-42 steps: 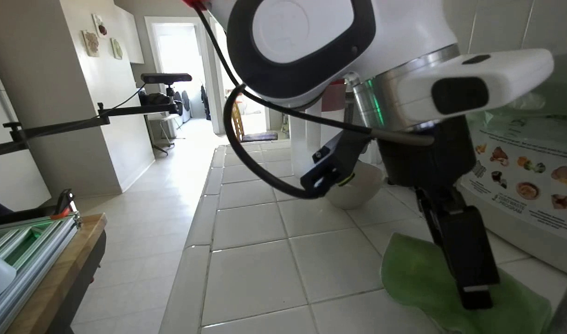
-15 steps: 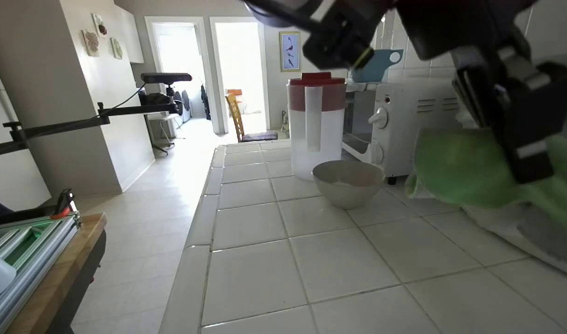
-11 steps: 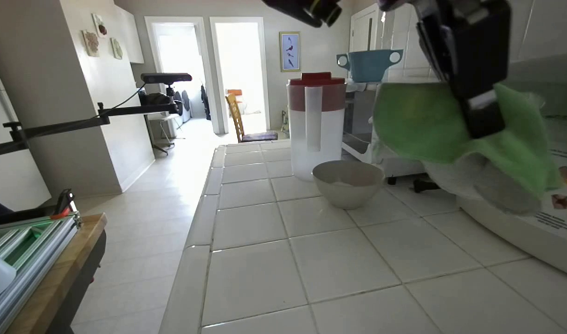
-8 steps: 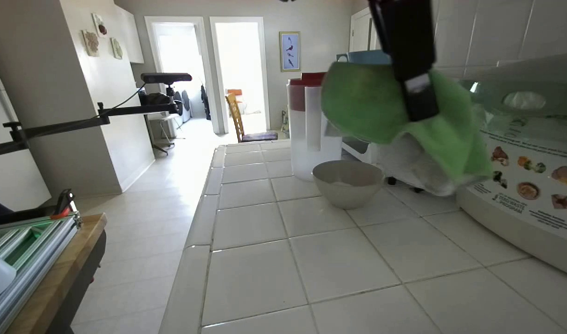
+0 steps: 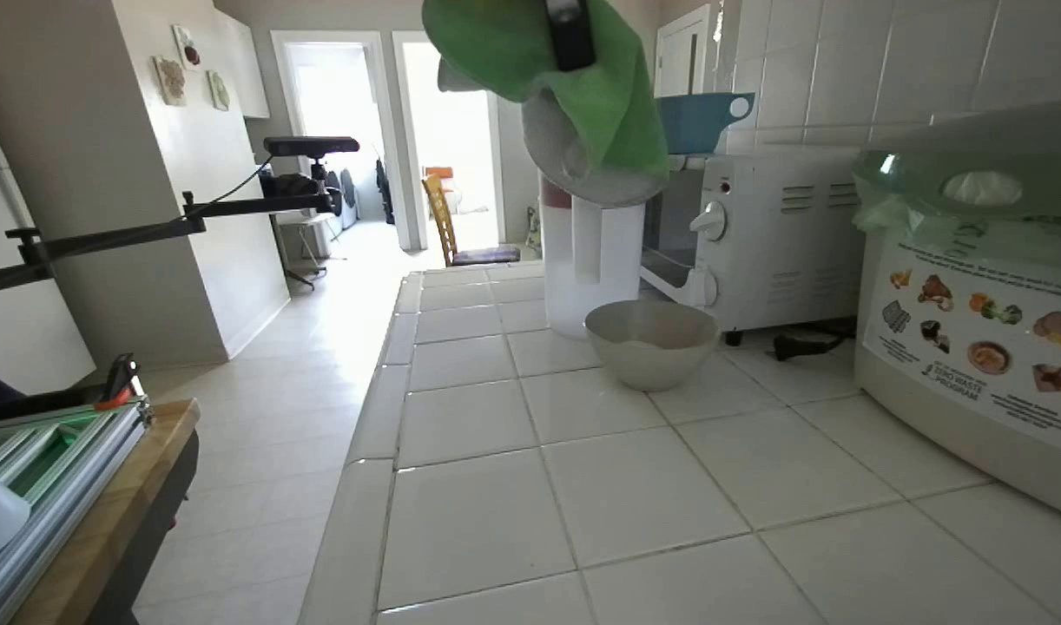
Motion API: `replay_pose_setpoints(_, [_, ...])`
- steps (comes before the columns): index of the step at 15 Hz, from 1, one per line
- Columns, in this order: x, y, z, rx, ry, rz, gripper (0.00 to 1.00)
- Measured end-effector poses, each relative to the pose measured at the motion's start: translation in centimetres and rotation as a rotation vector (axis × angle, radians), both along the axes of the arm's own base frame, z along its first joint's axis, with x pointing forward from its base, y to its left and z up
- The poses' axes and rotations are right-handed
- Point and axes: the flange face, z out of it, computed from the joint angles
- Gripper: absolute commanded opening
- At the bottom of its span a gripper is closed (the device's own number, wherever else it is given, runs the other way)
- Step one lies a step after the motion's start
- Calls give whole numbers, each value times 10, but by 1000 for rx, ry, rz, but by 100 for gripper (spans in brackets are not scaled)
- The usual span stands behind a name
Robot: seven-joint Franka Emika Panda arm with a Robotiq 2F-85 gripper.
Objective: Use the green towel to wipe around the oven knobs
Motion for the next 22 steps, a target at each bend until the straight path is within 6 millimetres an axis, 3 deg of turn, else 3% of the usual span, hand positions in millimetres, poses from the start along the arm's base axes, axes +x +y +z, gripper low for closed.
replay_pose_setpoints(5, [8,9,2,-25,-38,84,1])
replay_pose_setpoints(10, [43,27,-13,-83,-161,159,1])
replay_pose_setpoints(13, [65,49,-21,-95,-248,204,1])
replay_pose_setpoints(18, [95,85,-45,-144,-333,304,1])
replay_pose_setpoints(22, [110,87,-70,-201,-353,373,1])
